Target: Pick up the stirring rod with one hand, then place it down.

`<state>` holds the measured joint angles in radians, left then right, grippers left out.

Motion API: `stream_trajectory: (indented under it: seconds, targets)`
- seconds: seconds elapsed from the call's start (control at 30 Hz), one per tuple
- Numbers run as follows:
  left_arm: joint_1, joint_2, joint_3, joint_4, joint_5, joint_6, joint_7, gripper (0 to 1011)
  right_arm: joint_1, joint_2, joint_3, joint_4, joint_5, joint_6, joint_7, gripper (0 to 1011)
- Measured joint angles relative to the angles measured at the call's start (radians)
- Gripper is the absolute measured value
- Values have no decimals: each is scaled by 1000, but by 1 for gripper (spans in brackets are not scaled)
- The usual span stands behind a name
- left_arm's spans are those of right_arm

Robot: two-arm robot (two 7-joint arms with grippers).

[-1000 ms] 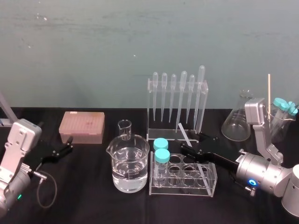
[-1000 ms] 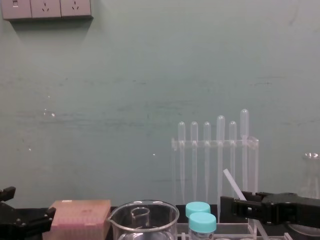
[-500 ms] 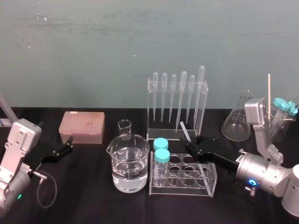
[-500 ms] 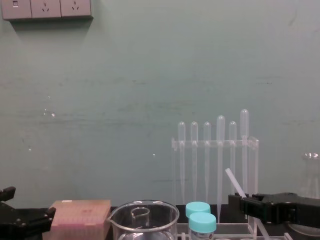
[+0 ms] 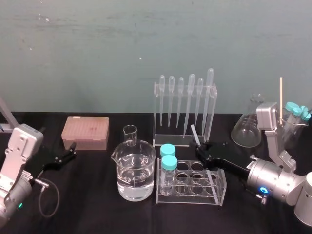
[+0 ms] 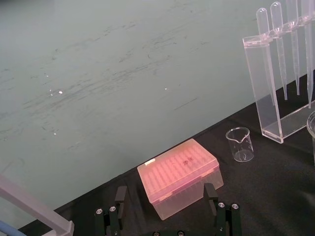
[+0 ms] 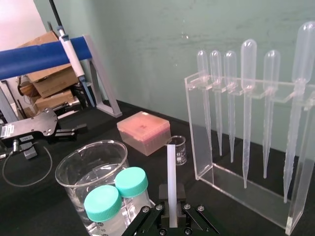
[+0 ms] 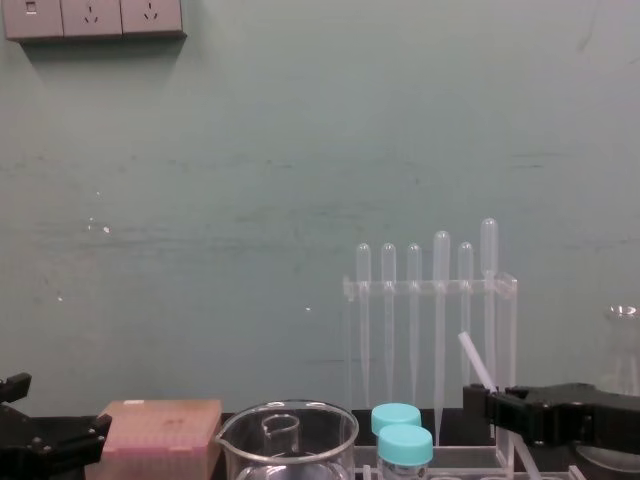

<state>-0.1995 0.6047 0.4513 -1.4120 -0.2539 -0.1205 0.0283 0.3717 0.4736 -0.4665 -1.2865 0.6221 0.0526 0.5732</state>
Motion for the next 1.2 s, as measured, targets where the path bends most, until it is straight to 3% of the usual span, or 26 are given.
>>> stream_trajectory:
  seconds: [0.27,0.57,0.83,1.03,1.2]
  targets:
    - [0,0,0,0,0,0,0,1000,-9,-18,38,-16,7,-96,23,72]
    - [0,0,0,0,0,0,0,1000,3,-70,86,-40,-29,-303,30,71]
    - [0,0,0,0,0,0,0,1000,3,-134,146,-3,-25,-512,66,71]
    - [0,0,0,0,0,0,0,1000,-10,-145,168,30,-25,-564,92,71]
    - [0,0,0,0,0,0,0,1000,-21,-141,175,49,-42,-558,93,71]
